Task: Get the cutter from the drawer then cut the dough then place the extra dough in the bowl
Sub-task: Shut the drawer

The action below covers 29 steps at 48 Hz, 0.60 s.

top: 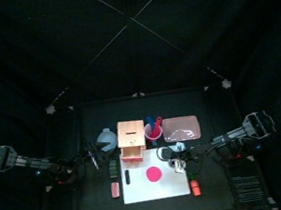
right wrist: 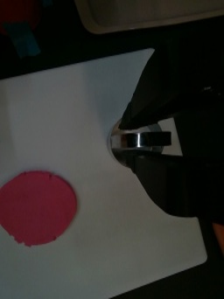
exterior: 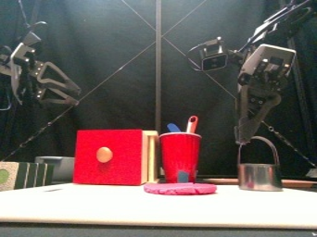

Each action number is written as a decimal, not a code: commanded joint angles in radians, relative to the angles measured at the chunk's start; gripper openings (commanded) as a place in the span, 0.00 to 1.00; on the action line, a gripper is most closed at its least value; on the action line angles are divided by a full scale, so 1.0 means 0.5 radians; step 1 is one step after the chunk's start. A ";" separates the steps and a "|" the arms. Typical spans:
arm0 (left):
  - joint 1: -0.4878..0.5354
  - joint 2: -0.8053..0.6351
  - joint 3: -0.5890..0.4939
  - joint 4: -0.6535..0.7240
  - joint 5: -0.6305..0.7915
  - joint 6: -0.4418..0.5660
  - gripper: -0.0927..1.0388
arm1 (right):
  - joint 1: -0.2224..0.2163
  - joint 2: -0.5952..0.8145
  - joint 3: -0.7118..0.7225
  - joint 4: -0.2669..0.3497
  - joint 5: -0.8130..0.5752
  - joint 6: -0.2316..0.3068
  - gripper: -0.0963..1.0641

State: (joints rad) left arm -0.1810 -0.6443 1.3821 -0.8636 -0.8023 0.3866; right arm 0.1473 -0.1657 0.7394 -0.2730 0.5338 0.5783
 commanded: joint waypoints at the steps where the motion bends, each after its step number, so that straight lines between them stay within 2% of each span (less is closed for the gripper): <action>1: 0.015 0.000 -0.055 0.012 -0.006 0.003 0.82 | 0.003 -0.067 -0.018 -0.012 -0.009 0.003 0.72; 12: 0.132 0.000 -0.071 0.012 -0.006 0.003 0.82 | 0.003 -0.067 -0.114 -0.071 -0.012 0.003 0.81; 20: 0.307 0.000 -0.132 0.021 0.012 0.028 0.83 | 0.003 -0.025 -0.279 -0.126 -0.083 -0.003 0.81; 24: 0.451 0.000 -0.199 0.055 0.080 0.046 0.82 | 0.003 0.037 -0.359 -0.129 -0.169 -0.034 0.79; 29: 0.681 0.000 -0.304 0.147 0.322 0.074 0.82 | 0.040 0.138 -0.451 -0.202 -0.298 -0.071 0.72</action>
State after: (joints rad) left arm 0.0782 -0.6443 1.2962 -0.8253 -0.7194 0.4157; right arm 0.1534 -0.0997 0.5614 -0.3528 0.4203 0.5476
